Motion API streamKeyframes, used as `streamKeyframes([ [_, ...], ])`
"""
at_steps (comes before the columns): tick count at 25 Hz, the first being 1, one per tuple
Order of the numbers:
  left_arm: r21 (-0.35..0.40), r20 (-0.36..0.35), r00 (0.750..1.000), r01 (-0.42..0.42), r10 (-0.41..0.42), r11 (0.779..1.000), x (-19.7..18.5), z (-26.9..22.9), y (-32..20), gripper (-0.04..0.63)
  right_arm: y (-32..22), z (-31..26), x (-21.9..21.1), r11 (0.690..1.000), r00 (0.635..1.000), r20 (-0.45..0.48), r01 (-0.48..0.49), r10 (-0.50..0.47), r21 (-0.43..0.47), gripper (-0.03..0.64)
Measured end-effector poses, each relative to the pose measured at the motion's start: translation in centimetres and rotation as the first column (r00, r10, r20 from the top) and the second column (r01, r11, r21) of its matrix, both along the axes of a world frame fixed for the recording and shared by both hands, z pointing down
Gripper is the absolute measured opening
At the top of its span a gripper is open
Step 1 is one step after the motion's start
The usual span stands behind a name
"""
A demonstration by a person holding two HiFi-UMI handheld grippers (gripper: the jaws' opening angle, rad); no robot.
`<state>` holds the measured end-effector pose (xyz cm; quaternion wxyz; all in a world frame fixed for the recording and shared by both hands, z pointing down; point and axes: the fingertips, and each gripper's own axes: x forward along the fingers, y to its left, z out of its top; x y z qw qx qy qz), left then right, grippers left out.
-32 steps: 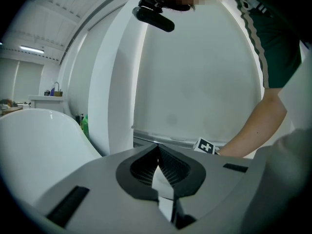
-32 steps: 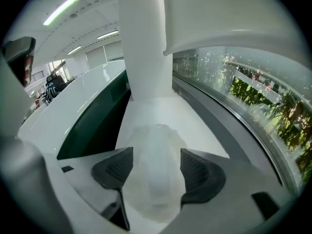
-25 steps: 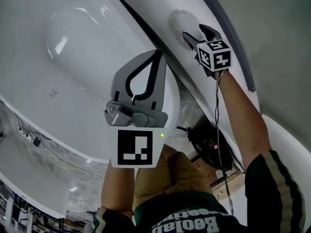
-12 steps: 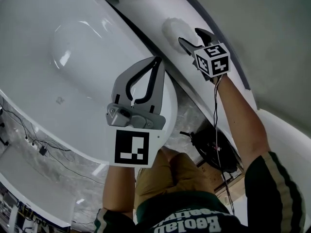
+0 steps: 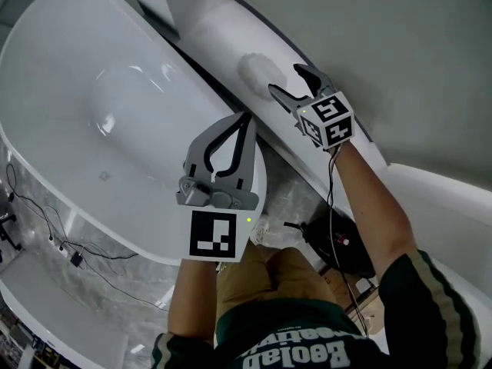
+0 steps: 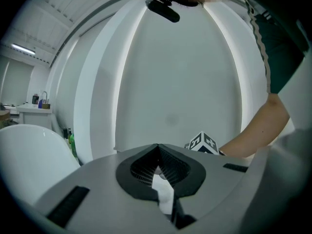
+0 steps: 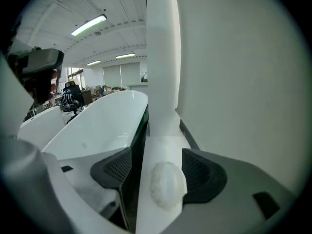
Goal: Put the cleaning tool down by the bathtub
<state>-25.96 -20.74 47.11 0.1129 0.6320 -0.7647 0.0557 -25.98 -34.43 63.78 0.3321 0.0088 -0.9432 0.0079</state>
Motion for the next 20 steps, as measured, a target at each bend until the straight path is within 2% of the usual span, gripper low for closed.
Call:
streamKeyframes([
  [5,0.029,0.014,1.000,-0.009,0.009,1.000,3.6,-3.8,0.0,0.009,1.4,-7.1,2.8,1.000,0.992,0.128,0.014,-0.017,0.023,0.307],
  [13,0.053,0.108,0.992,-0.071,0.065,0.996,8.0,-10.0,-0.8,0.009,2.0,-16.7,7.5,0.998,0.955,0.295,-0.016,0.000,0.054,0.307],
  [17,0.035,0.191,0.979,-0.086,0.078,0.996,10.5,-12.8,0.1,0.009,2.9,-21.7,10.0,0.997,0.935,0.355,-0.027,0.000,0.072,0.307],
  [20,0.034,0.192,0.980,-0.069,0.061,0.997,12.0,-15.3,0.6,0.009,3.6,-26.2,12.4,0.994,0.913,0.408,-0.052,0.006,0.101,0.307],
])
